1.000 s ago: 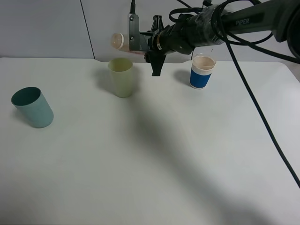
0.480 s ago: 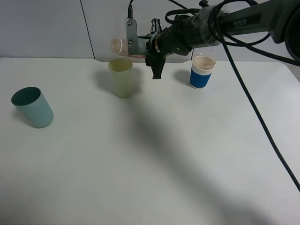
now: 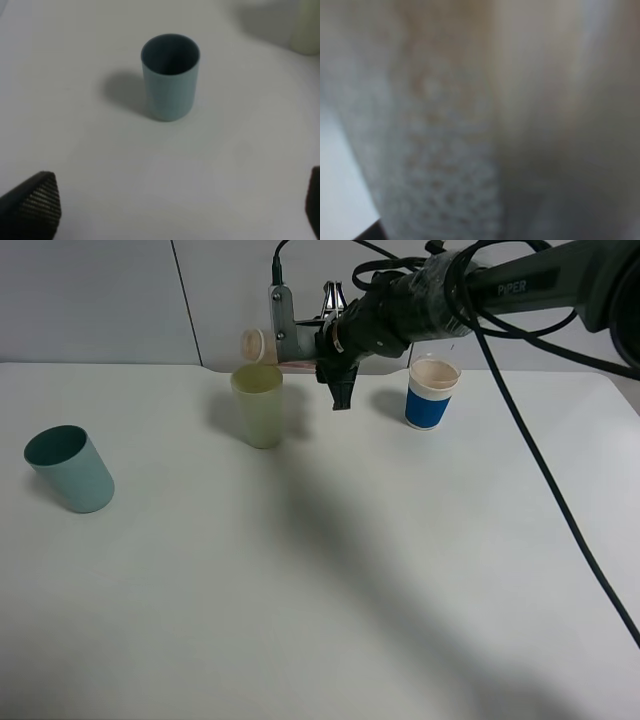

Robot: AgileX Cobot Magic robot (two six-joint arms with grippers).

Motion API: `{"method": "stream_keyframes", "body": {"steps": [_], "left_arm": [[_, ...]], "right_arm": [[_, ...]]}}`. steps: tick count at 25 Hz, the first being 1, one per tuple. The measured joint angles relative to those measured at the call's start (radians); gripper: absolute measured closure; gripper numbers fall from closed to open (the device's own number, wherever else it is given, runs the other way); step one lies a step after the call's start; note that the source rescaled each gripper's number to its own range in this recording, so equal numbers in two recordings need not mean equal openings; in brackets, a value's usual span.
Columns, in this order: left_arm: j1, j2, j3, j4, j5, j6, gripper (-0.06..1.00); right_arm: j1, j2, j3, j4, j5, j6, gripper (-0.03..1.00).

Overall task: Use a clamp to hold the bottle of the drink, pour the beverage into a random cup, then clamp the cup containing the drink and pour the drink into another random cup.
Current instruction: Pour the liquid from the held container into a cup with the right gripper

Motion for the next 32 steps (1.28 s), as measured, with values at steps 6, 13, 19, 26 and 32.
{"method": "stream_keyframes", "body": {"steps": [6,13,19,26,32], "left_arm": [[0.000,0.000,0.000,0.000,0.000,0.000,-0.06],[0.000,0.000,0.000,0.000,0.000,0.000,-0.06],[0.000,0.000,0.000,0.000,0.000,0.000,-0.06],[0.000,0.000,0.000,0.000,0.000,0.000,-0.06],[0.000,0.000,0.000,0.000,0.000,0.000,-0.06]], "right_arm": [[0.000,-0.007,0.000,-0.001,0.003,-0.010,0.93],[0.000,-0.027,0.000,-0.008,0.013,-0.039,0.93],[0.000,-0.036,0.000,-0.016,0.050,-0.063,0.93],[0.000,-0.036,0.000,-0.017,0.060,-0.081,0.93],[0.000,-0.036,0.000,-0.017,0.060,-0.099,0.93]]}}
